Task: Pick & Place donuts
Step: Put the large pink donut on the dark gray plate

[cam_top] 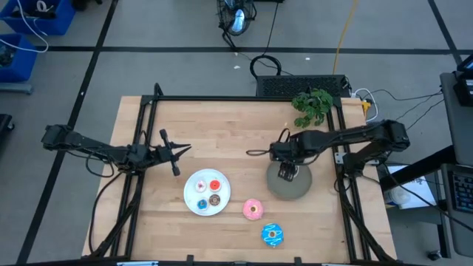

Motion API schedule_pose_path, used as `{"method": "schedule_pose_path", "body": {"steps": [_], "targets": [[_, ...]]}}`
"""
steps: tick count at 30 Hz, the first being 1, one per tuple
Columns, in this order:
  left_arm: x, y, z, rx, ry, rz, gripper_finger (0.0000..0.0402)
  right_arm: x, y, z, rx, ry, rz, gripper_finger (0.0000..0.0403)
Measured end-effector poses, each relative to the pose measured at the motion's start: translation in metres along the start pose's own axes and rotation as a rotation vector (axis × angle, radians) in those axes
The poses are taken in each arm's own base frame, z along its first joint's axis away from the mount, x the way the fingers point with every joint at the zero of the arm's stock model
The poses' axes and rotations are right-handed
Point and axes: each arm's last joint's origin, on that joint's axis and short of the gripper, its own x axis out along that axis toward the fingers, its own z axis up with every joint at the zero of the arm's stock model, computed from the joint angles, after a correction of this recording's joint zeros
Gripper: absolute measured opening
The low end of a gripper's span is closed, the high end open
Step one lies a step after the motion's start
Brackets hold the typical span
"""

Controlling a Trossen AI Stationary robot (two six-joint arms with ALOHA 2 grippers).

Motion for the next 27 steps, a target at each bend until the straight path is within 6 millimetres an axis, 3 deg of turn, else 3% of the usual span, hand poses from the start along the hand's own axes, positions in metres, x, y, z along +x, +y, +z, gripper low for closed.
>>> {"method": "schedule_pose_path", "body": {"steps": [11,17,23,27], "targets": [[0.0,0.0,0.001,-0.001,-0.007,0.003,0.0037,-0.058,0.085,0.01,-0.199,-0.235,0.025,0.0079],[0.0,0.0,0.001,-0.003,-0.008,0.004,0.0037,-0.055,0.121,0.023,-0.292,-0.165,-0.011,0.0005],[0.0,0.0,0.001,-0.003,-0.008,0.003,0.0037,-0.045,0.154,0.046,-0.381,-0.122,-0.036,0.0005],[0.0,0.0,0.001,-0.006,-0.008,0.003,0.0037,-0.04,0.159,0.065,-0.394,-0.072,0.024,0.0003]]}}
